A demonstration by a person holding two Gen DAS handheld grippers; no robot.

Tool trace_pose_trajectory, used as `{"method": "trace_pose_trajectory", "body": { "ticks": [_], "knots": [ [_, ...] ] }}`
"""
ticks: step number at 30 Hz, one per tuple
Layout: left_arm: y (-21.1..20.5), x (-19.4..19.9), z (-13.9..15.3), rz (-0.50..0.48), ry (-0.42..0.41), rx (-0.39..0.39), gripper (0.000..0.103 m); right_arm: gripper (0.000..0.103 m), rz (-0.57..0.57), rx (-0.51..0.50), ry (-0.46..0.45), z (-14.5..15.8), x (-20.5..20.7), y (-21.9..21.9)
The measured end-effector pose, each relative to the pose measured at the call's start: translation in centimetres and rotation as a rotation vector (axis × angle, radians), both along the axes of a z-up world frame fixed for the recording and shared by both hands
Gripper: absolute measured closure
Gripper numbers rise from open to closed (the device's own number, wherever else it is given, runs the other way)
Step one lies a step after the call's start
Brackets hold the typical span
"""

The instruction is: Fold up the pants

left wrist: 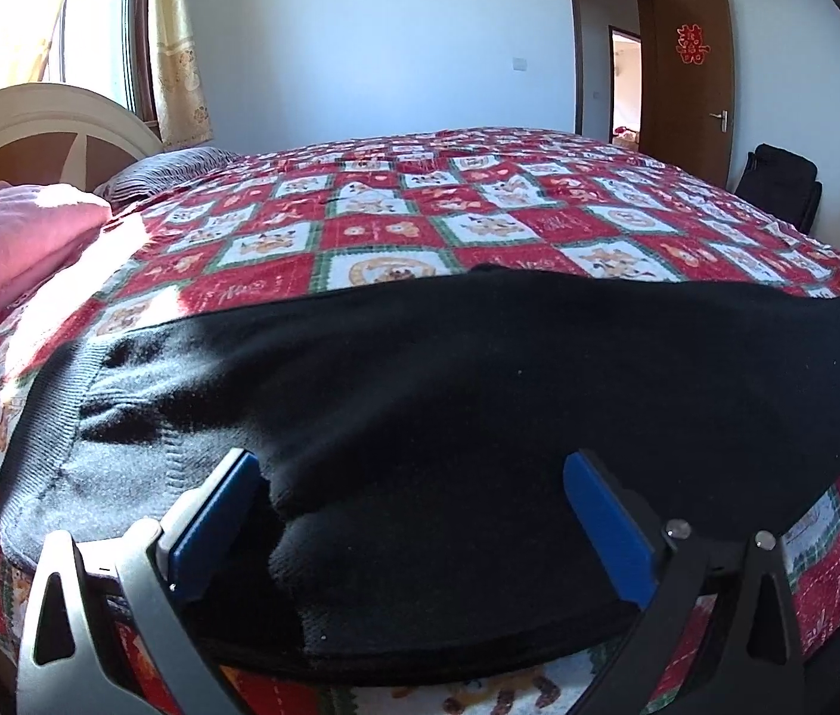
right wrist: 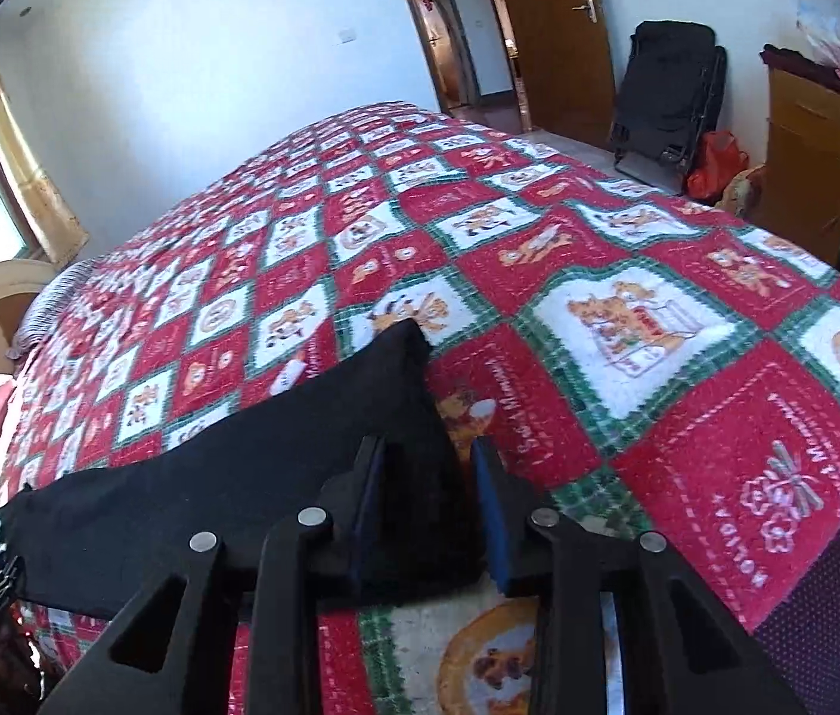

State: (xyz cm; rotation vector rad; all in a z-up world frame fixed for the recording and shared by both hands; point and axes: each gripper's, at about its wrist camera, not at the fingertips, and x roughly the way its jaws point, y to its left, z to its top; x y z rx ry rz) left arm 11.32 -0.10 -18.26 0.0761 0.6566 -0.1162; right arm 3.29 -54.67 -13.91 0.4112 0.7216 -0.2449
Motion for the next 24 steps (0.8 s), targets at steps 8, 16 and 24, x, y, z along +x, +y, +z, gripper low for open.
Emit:
{"method": "trace_pose_trajectory", "body": {
  "ticks": [8, 16, 24],
  "knots": [
    [0.1, 0.1, -0.1, 0.000, 0.020, -0.004, 0.000, 0.072, 0.010, 0.031, -0.018, -0.5, 0.4, -0.6],
    [0.2, 0.1, -0.2, -0.005, 0.024, -0.010, 0.000, 0.072, 0.035, 0.051, 0.031, -0.1, 0.2, -0.8],
    [0.2, 0.0, -0.3, -0.004, 0.013, -0.015, 0.000, 0.073, 0.046, 0.072, -0.005, -0.9, -0.1, -0.9]
  ]
}}
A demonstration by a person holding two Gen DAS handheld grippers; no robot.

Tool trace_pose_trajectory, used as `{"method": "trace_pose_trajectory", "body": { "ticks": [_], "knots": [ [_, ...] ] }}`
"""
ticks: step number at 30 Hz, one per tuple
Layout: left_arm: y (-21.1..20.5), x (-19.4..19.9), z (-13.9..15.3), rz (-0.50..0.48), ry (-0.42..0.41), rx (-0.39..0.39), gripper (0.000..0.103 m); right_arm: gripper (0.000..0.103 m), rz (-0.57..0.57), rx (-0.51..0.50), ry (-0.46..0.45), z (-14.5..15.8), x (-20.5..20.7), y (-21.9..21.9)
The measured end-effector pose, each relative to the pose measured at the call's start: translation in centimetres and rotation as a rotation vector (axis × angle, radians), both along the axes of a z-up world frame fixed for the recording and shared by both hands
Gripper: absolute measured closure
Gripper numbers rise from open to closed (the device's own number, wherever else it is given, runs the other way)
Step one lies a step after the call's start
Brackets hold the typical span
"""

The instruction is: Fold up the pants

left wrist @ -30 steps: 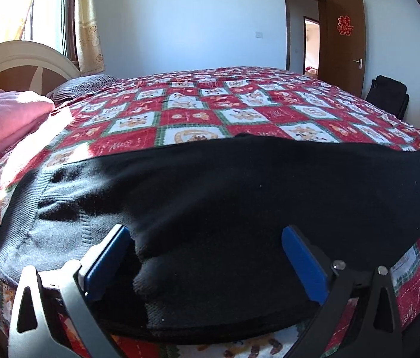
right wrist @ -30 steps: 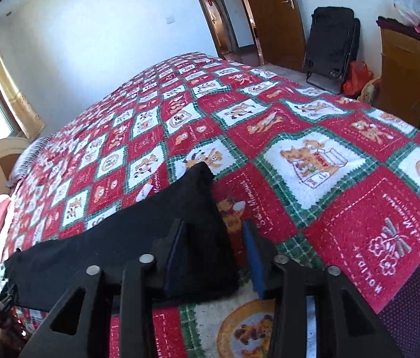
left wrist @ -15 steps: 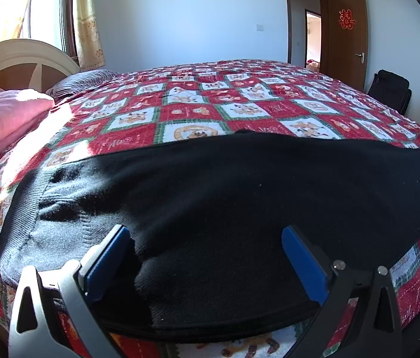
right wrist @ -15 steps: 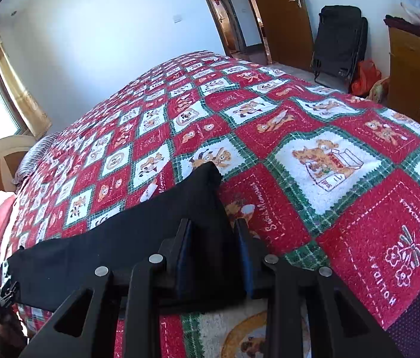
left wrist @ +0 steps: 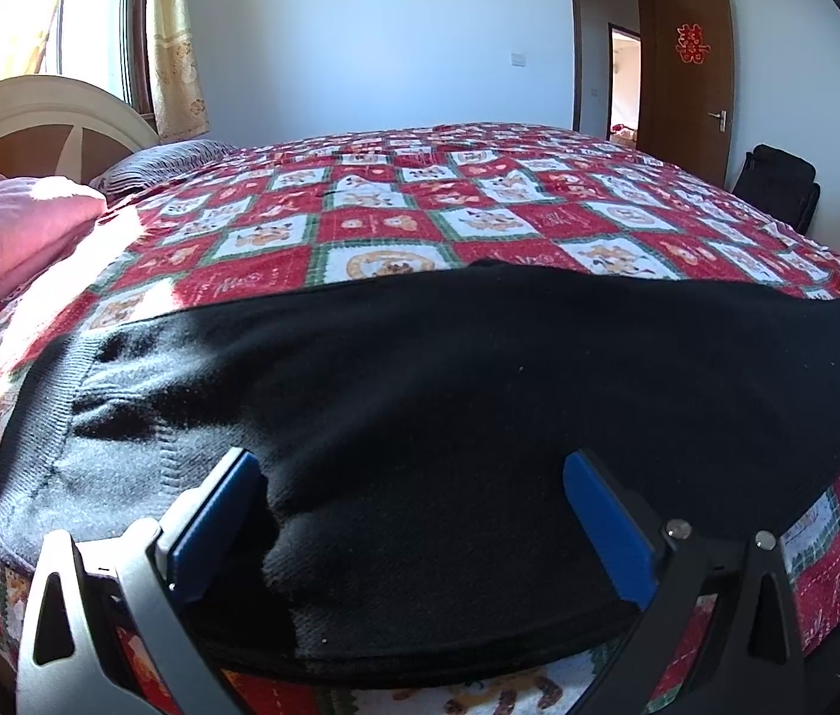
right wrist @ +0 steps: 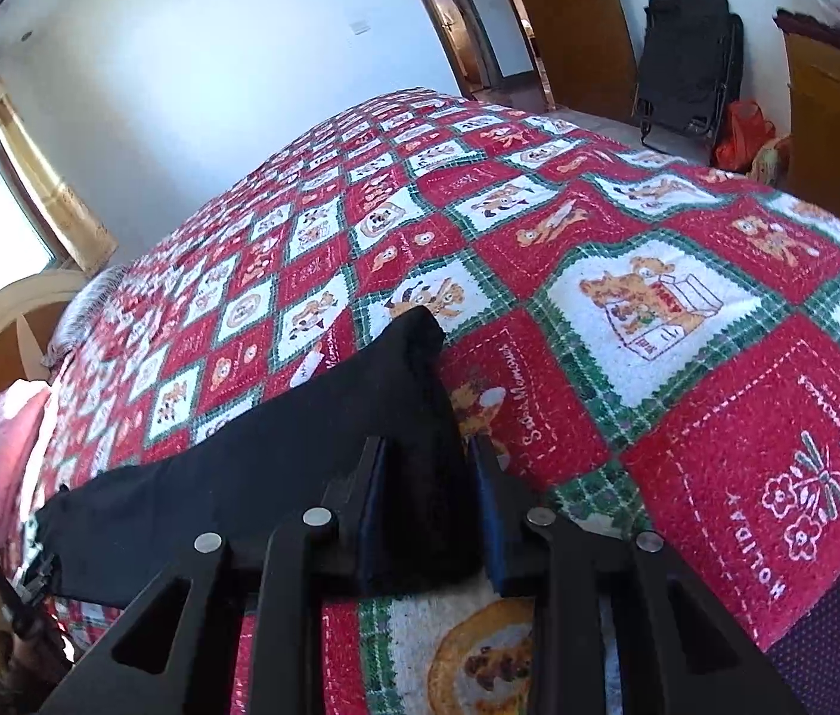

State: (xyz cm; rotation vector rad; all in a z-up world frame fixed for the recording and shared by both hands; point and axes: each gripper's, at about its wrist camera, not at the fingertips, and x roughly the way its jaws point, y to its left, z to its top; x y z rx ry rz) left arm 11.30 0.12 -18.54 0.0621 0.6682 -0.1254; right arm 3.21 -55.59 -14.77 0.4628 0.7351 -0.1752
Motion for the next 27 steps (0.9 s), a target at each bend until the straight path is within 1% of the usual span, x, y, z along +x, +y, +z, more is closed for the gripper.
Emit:
{"method": "trace_pose_trajectory", "body": {
  "ticks": [1, 2, 3, 5, 9, 13, 18, 23, 27],
  "knots": [
    [0.0, 0.1, 0.0, 0.000, 0.001, -0.001, 0.000, 0.074, 0.001, -0.008, 0.003, 0.0, 0.0, 0.1],
    [0.1, 0.1, 0.0, 0.000, 0.002, -0.002, 0.000, 0.076, 0.001, -0.008, 0.003, 0.1, 0.0, 0.1],
    [0.0, 0.0, 0.0, -0.001, 0.001, -0.001, 0.000, 0.081, -0.003, -0.006, 0.000, 0.1, 0.0, 0.0],
    [0.0, 0.0, 0.0, 0.000, -0.001, 0.000, 0.000, 0.084, 0.002, 0.011, -0.019, 0.1, -0.3, -0.2],
    [0.1, 0.0, 0.0, -0.004, -0.004, -0.003, 0.000, 0.088, 0.016, 0.015, -0.029, 0.4, -0.5, 0.1],
    [0.1, 0.0, 0.0, -0.006, -0.006, -0.005, 0.000, 0.090, 0.023, 0.007, -0.036, 0.9, -0.6, 0.5],
    [0.2, 0.0, 0.0, -0.004, -0.005, -0.009, 0.000, 0.090, 0.023, -0.023, -0.085, 2.8, -1.2, 1.8],
    [0.2, 0.0, 0.4, -0.001, 0.001, -0.007, 0.000, 0.090, 0.044, -0.051, -0.145, 4.9, -1.4, 4.2],
    [0.6, 0.0, 0.9, 0.010, -0.001, -0.020, 0.000, 0.090, 0.090, -0.075, -0.181, 6.3, -1.2, 6.9]
  ]
}}
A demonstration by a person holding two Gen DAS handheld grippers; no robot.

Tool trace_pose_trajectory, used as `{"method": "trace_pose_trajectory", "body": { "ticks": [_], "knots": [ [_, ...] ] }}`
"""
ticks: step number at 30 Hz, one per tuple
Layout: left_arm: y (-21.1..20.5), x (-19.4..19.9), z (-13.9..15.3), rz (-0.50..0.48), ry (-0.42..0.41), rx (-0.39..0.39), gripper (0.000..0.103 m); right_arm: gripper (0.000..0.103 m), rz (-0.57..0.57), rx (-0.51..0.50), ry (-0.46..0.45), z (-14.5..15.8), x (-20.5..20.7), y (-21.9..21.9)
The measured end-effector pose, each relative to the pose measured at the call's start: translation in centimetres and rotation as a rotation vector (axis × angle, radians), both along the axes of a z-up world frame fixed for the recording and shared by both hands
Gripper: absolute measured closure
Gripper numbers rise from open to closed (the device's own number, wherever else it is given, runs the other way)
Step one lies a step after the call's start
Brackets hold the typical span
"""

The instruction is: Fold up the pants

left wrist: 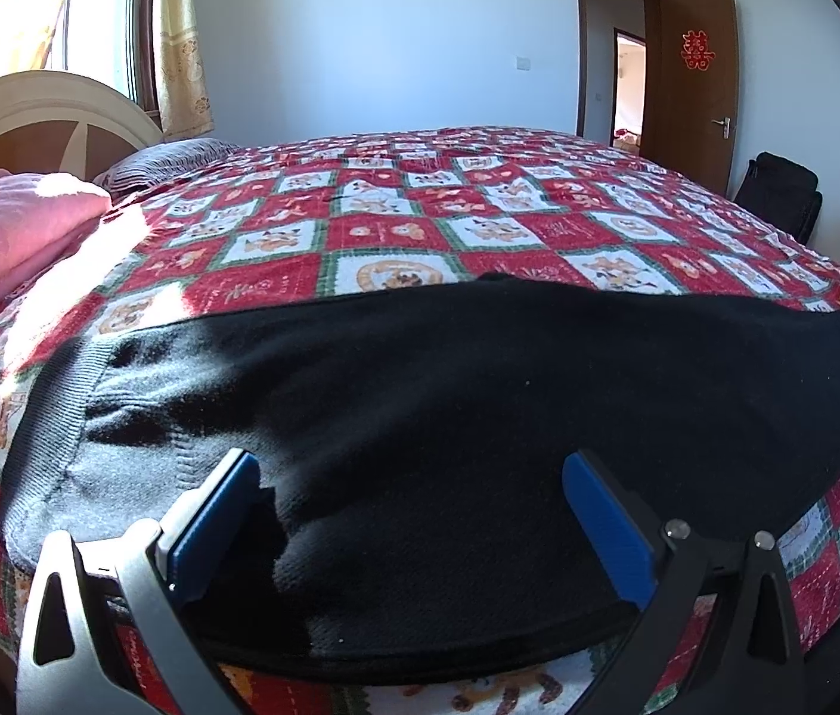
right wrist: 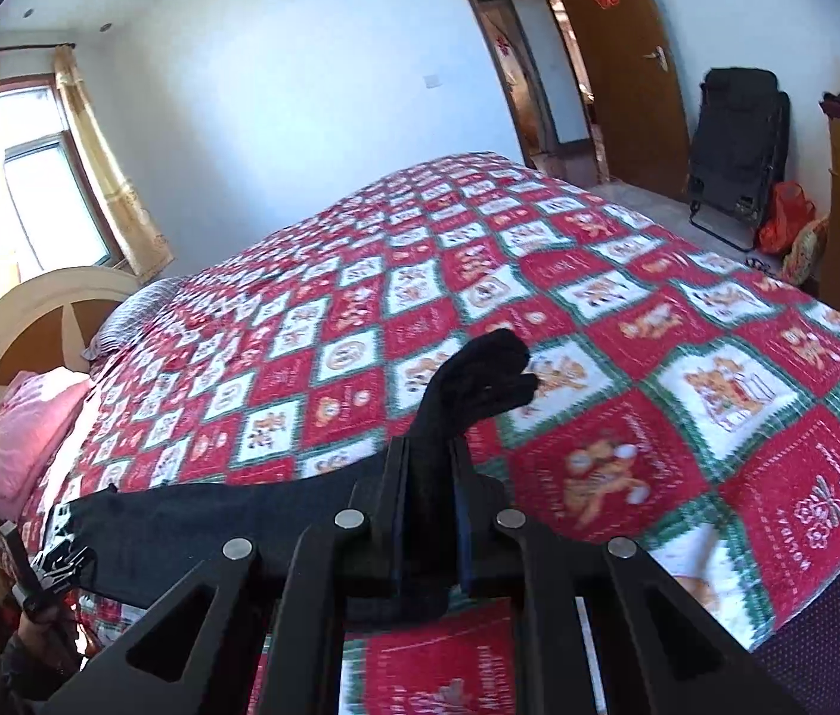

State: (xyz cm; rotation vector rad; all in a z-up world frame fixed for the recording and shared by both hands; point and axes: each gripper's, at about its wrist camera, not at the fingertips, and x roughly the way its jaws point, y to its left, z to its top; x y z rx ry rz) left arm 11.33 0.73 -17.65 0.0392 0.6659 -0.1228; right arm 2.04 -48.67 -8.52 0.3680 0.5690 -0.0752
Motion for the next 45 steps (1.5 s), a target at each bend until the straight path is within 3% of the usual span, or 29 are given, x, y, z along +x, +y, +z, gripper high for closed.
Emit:
{"method": "trace_pose_trajectory", "body": {
  "ticks": [8, 24, 45],
  "knots": [
    [0.6, 0.2, 0.6, 0.004, 0.001, -0.033, 0.000, 0.090, 0.109, -0.064, -0.035, 1.8, 0.9, 5.9],
    [0.7, 0.2, 1.0, 0.006, 0.004, -0.042, 0.000, 0.091, 0.324, -0.093, -0.020, 0.7, 4.9, 15.7],
    [0.5, 0.1, 1.1, -0.009, 0.005, -0.058, 0.000, 0.091, 0.520, -0.138, 0.087, -4.5, 10.5, 27.5]
  ]
}}
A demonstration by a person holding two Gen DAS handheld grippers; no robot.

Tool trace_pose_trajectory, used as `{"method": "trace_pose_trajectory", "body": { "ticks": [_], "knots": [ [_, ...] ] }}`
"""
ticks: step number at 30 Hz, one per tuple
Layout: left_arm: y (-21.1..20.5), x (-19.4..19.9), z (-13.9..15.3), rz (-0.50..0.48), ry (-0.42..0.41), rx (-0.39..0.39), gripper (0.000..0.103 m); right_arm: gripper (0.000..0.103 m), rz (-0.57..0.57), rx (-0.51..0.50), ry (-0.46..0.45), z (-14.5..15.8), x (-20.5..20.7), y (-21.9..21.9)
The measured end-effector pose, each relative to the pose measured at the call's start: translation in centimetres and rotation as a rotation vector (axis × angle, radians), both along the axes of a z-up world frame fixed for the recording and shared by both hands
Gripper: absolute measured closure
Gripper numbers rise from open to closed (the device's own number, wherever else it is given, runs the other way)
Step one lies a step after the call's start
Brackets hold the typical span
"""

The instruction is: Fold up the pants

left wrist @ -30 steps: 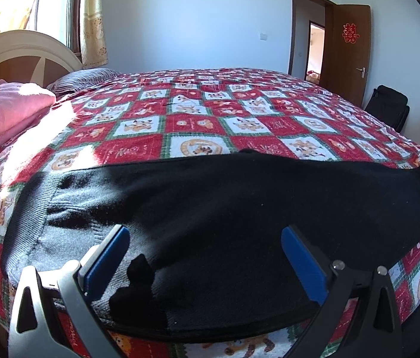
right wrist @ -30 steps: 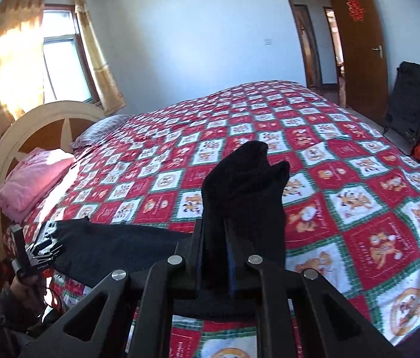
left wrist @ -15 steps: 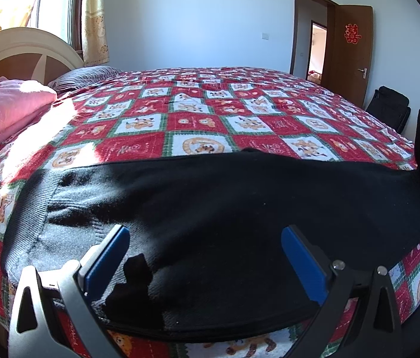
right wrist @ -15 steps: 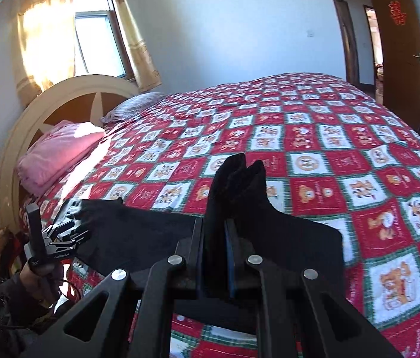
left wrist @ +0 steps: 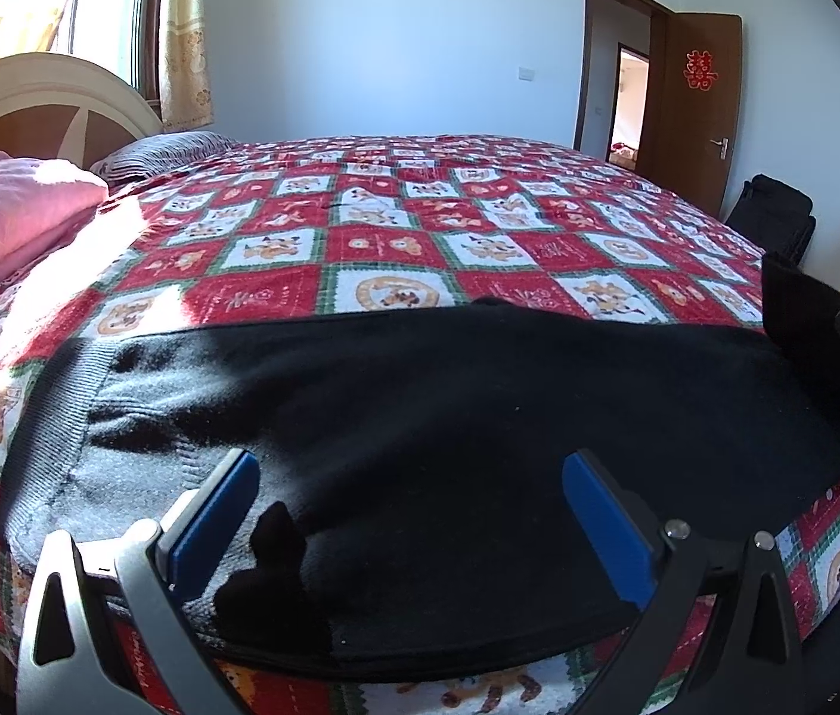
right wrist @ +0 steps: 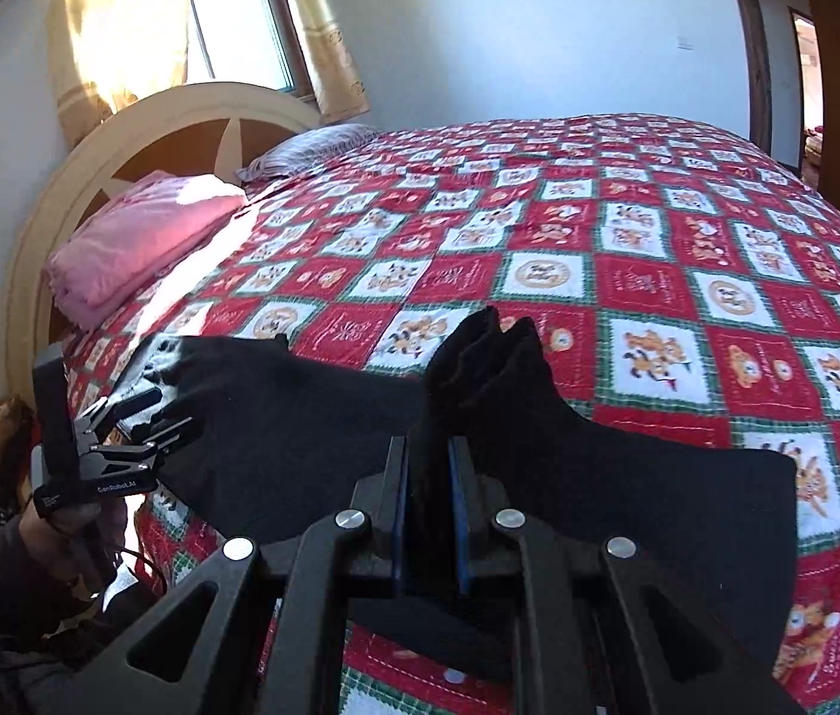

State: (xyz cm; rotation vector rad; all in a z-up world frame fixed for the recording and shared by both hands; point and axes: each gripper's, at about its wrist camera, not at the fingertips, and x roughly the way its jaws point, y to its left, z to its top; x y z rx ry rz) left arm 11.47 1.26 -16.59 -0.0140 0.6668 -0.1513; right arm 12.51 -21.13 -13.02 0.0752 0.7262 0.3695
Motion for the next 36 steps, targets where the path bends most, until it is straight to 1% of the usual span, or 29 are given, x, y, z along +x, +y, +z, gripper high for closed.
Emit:
{"method": "trace_pose_trajectory", "body": {
  "ticks": [3, 5, 8, 10, 11, 12, 14, 16, 18, 19, 20, 21, 23, 25, 26, 28, 30, 32, 33, 35, 36],
  "knots": [
    [-0.3, -0.1, 0.1, -0.015, 0.002, -0.009, 0.000, 0.091, 0.015, -0.009, 0.029, -1.3, 0.5, 1.0],
    [-0.8, -0.2, 0.3, -0.042, 0.012, -0.025, 0.000, 0.091, 0.030, -0.020, 0.056, -2.3, 1.0, 1.5],
    [-2.0, -0.5, 0.8, -0.094, 0.013, -0.067, 0.000, 0.089, 0.074, -0.035, 0.146, -4.5, 1.9, 2.1],
    [-3.0, -0.5, 1.1, -0.131, 0.020, -0.087, 0.000, 0.088, 0.092, -0.011, 0.194, -5.3, 2.1, 1.8],
    [-3.6, -0.4, 1.3, -0.150, 0.023, -0.097, 0.000, 0.085, 0.095, 0.014, 0.197, -4.9, 1.9, 1.3],
    [-4.2, -0.3, 1.5, -0.169, 0.026, -0.105, 0.000, 0.080, 0.095, 0.054, 0.194, -4.3, 1.7, 0.4],
    [-6.0, 0.0, 1.9, -0.209, 0.033, -0.105, 0.000, 0.070, 0.085, 0.134, 0.159, -2.5, 1.0, -2.0],
    [-8.0, 0.4, 2.3, -0.264, 0.044, -0.109, 0.000, 0.068, 0.031, 0.158, 0.104, -0.9, 0.1, -4.8],
    [-10.2, 0.9, 2.8, -0.317, 0.052, -0.121, 0.001, 0.067, -0.064, 0.172, 0.059, 0.0, -0.8, -8.1],
    [-11.4, 1.1, 2.9, -0.343, 0.059, -0.130, 0.003, 0.067, -0.115, 0.187, 0.045, 0.0, -1.2, -9.8],
    [-12.5, 1.5, 2.9, -0.366, 0.073, -0.136, 0.010, 0.066, -0.159, 0.202, 0.036, -0.1, -1.5, -11.2],
    [-13.5, 2.0, 2.7, -0.381, 0.095, -0.135, 0.013, 0.066, -0.200, 0.217, 0.031, -0.5, -1.8, -12.5],
    [-15.7, 3.1, 2.1, -0.415, 0.143, -0.128, 0.030, 0.066, -0.267, 0.240, 0.041, -1.5, -1.9, -14.5],
    [-17.3, 3.9, 1.6, -0.419, 0.185, -0.120, 0.038, 0.066, -0.299, 0.260, 0.057, -2.3, -1.7, -15.8],
    [-17.9, 4.3, 1.5, -0.418, 0.197, -0.119, 0.038, 0.066, -0.314, 0.264, 0.055, -2.6, -1.6, -16.2],
    [-18.9, 4.7, 1.3, -0.410, 0.202, -0.120, 0.039, 0.066, -0.338, 0.273, 0.044, -2.7, -1.5, -16.9],
    [-19.4, 4.7, 1.4, -0.409, 0.201, -0.128, 0.049, 0.066, -0.348, 0.289, 0.023, -2.7, -1.5, -17.4],
    [-19.7, 4.6, 1.3, -0.419, 0.209, -0.136, 0.076, 0.066, -0.363, 0.288, 0.000, -2.6, -1.6, -17.6],
    [-19.9, 4.6, 1.3, -0.430, 0.211, -0.141, 0.082, 0.065, -0.373, 0.289, -0.007, -2.6, -1.7, -17.8],
    [-20.1, 4.4, 1.4, -0.426, 0.197, -0.122, 0.087, 0.061, -0.391, 0.300, -0.015, -2.6, -2.0, -18.3],
    [-19.9, 4.3, 1.5, -0.424, 0.195, -0.131, 0.087, 0.060, -0.400, 0.307, -0.019, -2.6, -2.0, -18.5]
  ]
}}
